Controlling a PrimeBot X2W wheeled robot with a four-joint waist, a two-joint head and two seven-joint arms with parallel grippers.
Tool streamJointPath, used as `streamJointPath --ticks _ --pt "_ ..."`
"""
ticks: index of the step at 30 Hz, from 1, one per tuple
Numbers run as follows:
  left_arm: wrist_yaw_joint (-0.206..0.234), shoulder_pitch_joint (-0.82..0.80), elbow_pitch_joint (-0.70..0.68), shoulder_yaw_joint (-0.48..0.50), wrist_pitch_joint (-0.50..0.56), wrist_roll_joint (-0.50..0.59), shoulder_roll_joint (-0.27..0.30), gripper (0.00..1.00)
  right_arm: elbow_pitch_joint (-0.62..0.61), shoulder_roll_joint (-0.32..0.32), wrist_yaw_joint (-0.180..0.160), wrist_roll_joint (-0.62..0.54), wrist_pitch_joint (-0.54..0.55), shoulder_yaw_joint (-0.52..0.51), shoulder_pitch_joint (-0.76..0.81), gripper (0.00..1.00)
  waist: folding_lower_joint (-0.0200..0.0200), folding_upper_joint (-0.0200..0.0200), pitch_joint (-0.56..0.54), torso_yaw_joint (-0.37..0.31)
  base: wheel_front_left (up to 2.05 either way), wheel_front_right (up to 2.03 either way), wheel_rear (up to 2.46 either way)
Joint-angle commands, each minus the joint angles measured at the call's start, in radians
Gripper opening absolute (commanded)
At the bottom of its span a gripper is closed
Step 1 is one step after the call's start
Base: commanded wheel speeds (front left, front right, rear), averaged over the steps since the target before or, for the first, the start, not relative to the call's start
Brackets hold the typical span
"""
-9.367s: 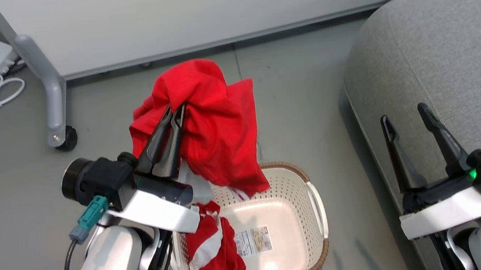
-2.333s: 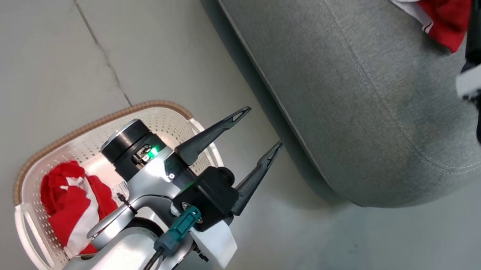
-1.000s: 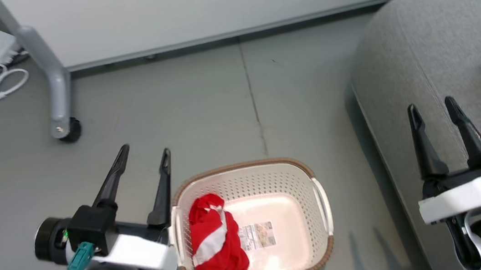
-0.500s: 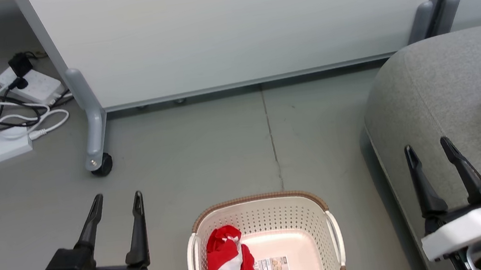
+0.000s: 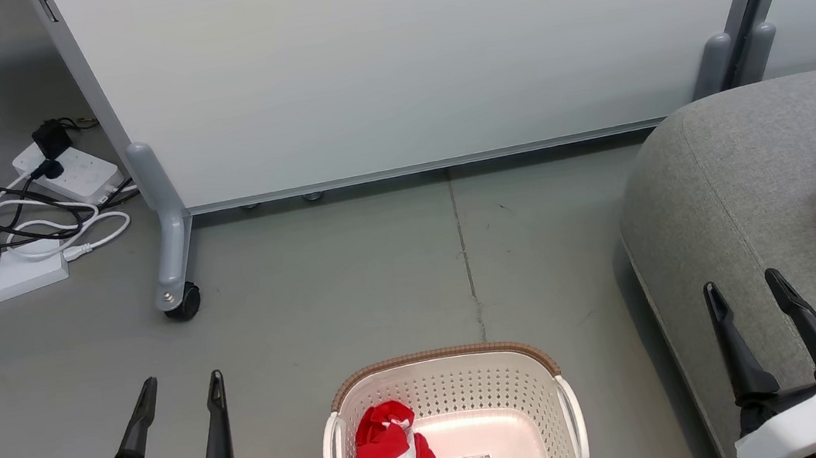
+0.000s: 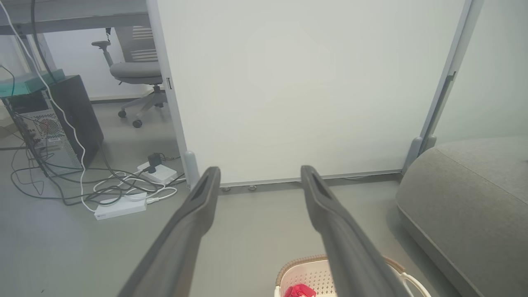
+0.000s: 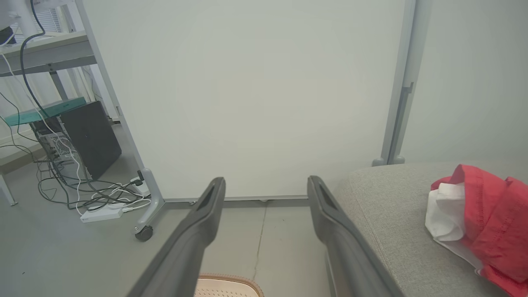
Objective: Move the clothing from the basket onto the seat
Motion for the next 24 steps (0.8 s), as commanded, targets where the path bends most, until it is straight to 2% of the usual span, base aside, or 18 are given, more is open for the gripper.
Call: streamJointPath --ticks 1,24 --pt "0.0 0.006 0.004 0.008 -0.005 -0.006 0.006 1.0 -0.01 -0.005 0.002 0.001 0.007 -0.004 0.008 1.0 0.0 0.0 0.0 0.0 0.0 0.0 0.0" --pt "-0.009 -0.011 0.029 0.024 -0.023 0.015 0.0 1.0 -0.02 -0.004 0.002 0.012 0.012 -0.005 -0.007 1.0 0.0 0.0 0.006 0.004 0.0 0.0 0.0"
